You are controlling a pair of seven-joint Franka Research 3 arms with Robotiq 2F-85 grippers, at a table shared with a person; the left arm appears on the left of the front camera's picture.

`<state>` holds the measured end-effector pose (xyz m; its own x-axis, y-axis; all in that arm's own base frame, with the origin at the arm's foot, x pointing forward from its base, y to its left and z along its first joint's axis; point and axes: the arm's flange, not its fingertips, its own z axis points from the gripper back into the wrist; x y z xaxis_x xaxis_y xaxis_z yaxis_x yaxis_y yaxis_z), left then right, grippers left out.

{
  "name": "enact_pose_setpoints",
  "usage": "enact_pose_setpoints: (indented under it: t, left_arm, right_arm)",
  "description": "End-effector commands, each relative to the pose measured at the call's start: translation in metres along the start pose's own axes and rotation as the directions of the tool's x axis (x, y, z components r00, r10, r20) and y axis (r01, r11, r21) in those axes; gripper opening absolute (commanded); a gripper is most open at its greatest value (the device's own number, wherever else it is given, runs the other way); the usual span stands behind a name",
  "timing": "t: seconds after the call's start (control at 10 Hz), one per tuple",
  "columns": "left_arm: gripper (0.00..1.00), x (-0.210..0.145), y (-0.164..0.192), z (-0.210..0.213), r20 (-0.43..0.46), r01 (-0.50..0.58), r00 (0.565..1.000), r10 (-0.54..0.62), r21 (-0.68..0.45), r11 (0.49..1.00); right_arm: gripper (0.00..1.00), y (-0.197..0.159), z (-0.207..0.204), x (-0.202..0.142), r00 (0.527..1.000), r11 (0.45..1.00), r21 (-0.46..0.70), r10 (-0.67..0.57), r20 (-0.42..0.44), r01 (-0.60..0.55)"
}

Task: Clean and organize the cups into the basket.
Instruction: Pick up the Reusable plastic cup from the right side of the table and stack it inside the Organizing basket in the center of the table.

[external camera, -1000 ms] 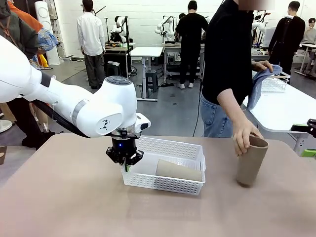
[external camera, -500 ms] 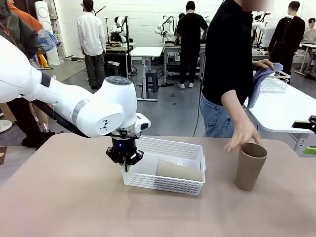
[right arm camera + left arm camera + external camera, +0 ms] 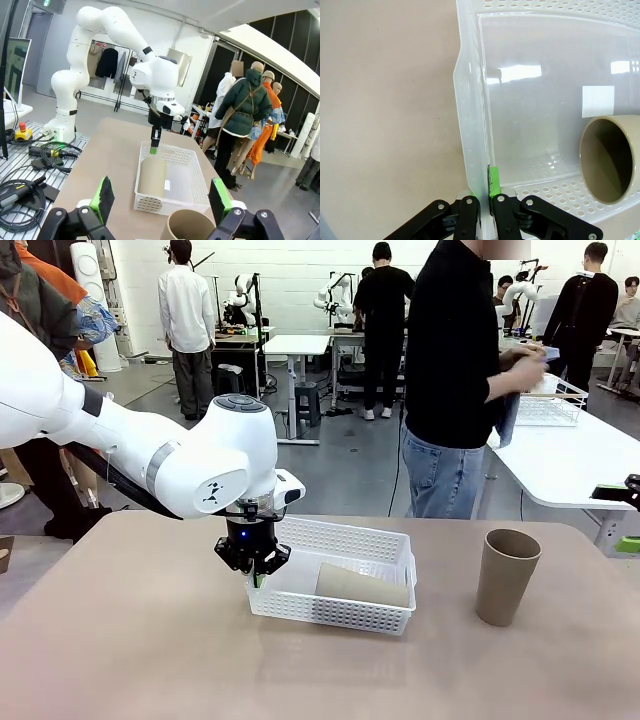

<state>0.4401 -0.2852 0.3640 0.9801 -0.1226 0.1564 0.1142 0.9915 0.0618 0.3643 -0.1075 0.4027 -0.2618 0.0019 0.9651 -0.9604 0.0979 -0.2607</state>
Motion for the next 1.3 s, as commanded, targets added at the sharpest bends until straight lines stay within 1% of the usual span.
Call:
enact_pose_setpoints:
  t: [0.0,0.3,0.4,0.5,0.6,0.7,0.9,1.0,1.2]
  left_arm:
    - [0.0,0.0,-0.001,0.001,0.011,0.005,1.0,-0.006,0.013,1.0]
    - [0.0,0.0,-0.001,0.001,0.011,0.005,1.0,-0.006,0.013,1.0]
    - [0.0,0.0,-0.001,0.001,0.011,0.005,1.0,-0.006,0.013,1.0]
    - [0.0,0.0,-0.001,0.001,0.011,0.005,1.0,-0.006,0.013,1.0]
    - [0.0,0.0,-0.001,0.001,0.011,0.005,1.0,-0.006,0.013,1.0]
    - [0.0,0.0,-0.001,0.001,0.011,0.005,1.0,-0.006,0.013,1.0]
    - [0.0,0.0,-0.001,0.001,0.011,0.005,1.0,-0.006,0.013,1.0]
    - [0.0,0.0,-0.001,0.001,0.011,0.005,1.0,-0.006,0.013,1.0]
    - [0.0,0.0,-0.001,0.001,0.011,0.005,1.0,-0.006,0.013,1.0]
  right_arm:
    - [1.0,-0.001,-0.001,0.001,1.0,1.0,-0.012,0.014,0.022,-0.013]
    - [1.0,-0.001,-0.001,0.001,1.0,1.0,-0.012,0.014,0.022,-0.013]
    - [1.0,0.0,0.0,0.0,1.0,1.0,0.0,0.0,0.0,0.0]
    - [1.0,0.002,0.001,-0.012,0.983,0.983,-0.006,-0.184,0.017,0.184]
    - [1.0,0.002,0.002,-0.025,0.95,0.95,-0.021,-0.311,-0.018,0.311]
    - [1.0,0.0,0.005,-0.033,0.94,0.941,-0.025,-0.338,-0.054,0.337]
    - [1.0,-0.01,0.007,-0.045,0.958,0.961,-0.035,-0.276,-0.078,0.274]
    - [1.0,-0.015,0.007,-0.055,0.962,0.964,-0.044,-0.263,-0.071,0.261]
    - [1.0,-0.028,0.003,-0.085,0.949,0.96,-0.083,-0.278,-0.151,0.268]
